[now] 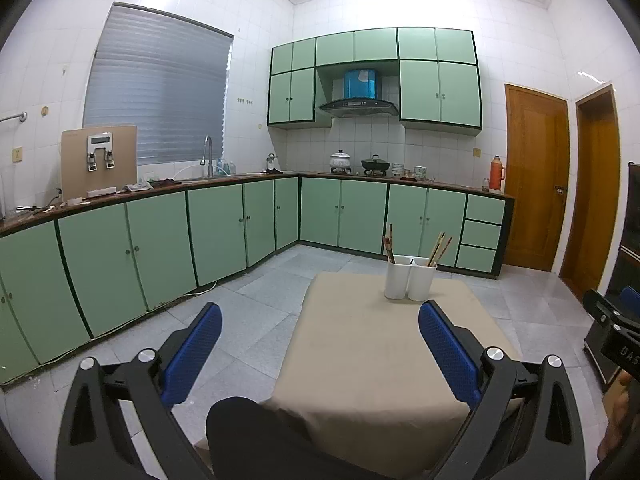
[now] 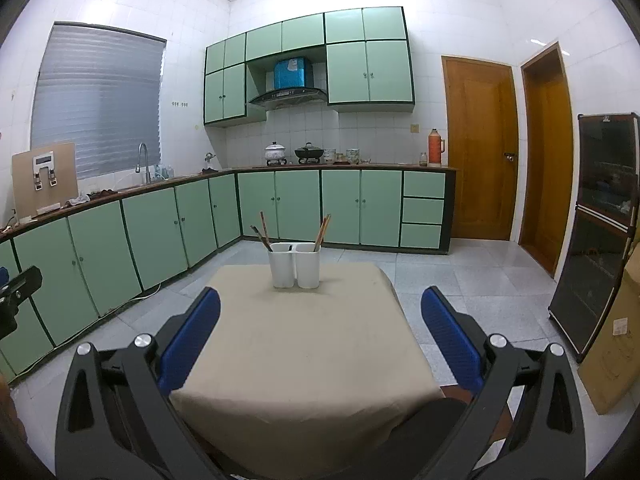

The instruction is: Organize utensils

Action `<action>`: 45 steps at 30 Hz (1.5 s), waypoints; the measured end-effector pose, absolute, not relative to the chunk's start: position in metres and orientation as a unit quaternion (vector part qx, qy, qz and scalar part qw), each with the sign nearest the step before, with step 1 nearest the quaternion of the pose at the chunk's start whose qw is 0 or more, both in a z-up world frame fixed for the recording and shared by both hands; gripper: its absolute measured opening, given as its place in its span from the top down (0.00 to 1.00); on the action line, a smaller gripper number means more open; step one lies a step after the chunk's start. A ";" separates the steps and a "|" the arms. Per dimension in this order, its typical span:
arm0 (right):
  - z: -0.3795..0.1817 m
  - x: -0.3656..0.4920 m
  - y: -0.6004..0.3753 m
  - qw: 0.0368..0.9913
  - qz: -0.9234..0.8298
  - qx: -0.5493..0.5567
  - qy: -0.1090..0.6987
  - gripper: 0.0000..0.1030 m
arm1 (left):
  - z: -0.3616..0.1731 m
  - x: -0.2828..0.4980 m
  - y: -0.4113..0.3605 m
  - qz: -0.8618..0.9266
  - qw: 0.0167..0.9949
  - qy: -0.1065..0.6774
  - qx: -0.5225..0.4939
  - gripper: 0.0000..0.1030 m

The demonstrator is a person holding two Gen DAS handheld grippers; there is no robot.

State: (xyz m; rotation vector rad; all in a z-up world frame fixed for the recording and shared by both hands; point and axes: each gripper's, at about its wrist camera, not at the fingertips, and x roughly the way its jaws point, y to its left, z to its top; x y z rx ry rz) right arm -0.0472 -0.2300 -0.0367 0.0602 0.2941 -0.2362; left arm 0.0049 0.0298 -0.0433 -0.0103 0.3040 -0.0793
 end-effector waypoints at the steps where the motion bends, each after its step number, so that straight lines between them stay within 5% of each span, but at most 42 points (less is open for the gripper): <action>1: -0.037 -0.047 -0.230 0.982 -0.117 0.031 0.146 0.05 | -0.043 0.005 0.030 -0.039 0.988 0.151 -0.005 0.06; 45: -0.039 -0.048 -0.233 0.982 -0.119 0.034 0.144 0.05 | -0.043 0.003 0.028 -0.042 0.988 0.151 -0.004 0.06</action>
